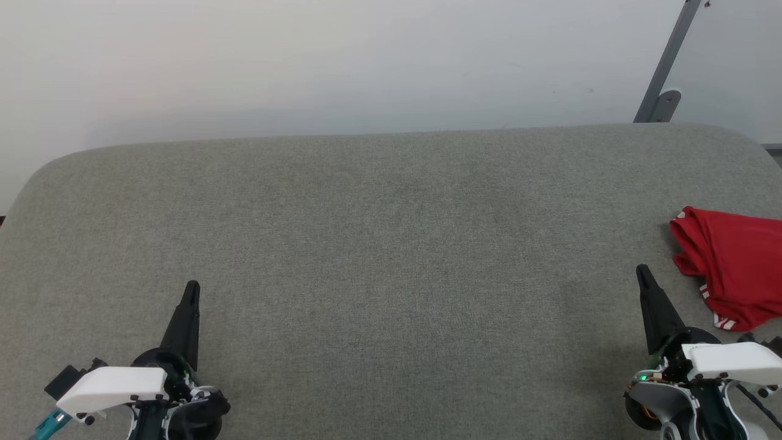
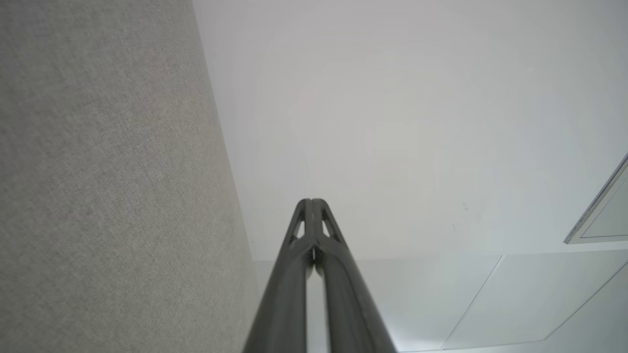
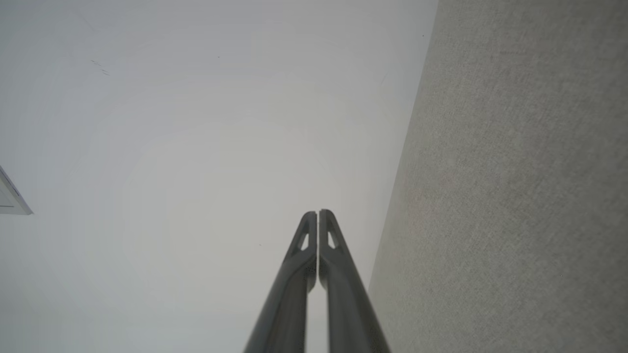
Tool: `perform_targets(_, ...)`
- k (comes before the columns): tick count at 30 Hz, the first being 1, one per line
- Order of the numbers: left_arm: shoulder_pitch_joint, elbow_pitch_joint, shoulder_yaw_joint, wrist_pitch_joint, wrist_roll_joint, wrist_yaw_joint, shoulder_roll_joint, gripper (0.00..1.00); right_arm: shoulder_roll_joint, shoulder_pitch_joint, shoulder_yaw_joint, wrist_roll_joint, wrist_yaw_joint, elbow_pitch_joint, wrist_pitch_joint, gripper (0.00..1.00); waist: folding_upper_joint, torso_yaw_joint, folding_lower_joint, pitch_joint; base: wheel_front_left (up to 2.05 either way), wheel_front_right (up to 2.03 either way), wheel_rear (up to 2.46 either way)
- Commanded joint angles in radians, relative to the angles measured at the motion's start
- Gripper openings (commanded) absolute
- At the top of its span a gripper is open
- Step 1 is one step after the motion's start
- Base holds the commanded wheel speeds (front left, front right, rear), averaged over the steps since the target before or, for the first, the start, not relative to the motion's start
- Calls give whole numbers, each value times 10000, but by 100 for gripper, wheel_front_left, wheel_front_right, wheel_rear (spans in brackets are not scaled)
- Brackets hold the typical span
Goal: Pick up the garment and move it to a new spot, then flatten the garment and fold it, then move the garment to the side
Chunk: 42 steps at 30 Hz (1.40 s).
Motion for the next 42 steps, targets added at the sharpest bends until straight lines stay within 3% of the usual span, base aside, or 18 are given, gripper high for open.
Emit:
perform_targets(1,-130,1,46,20,24,22,-21,0,-28,-46,11,41,0,17,25,0,0,0,0,0,0,0,0)
perform_targets(42,-135,1,79,61,58,22,-45,0,-28,-46,14,42,0,17,24,0,0,0,0,0,0,0,0)
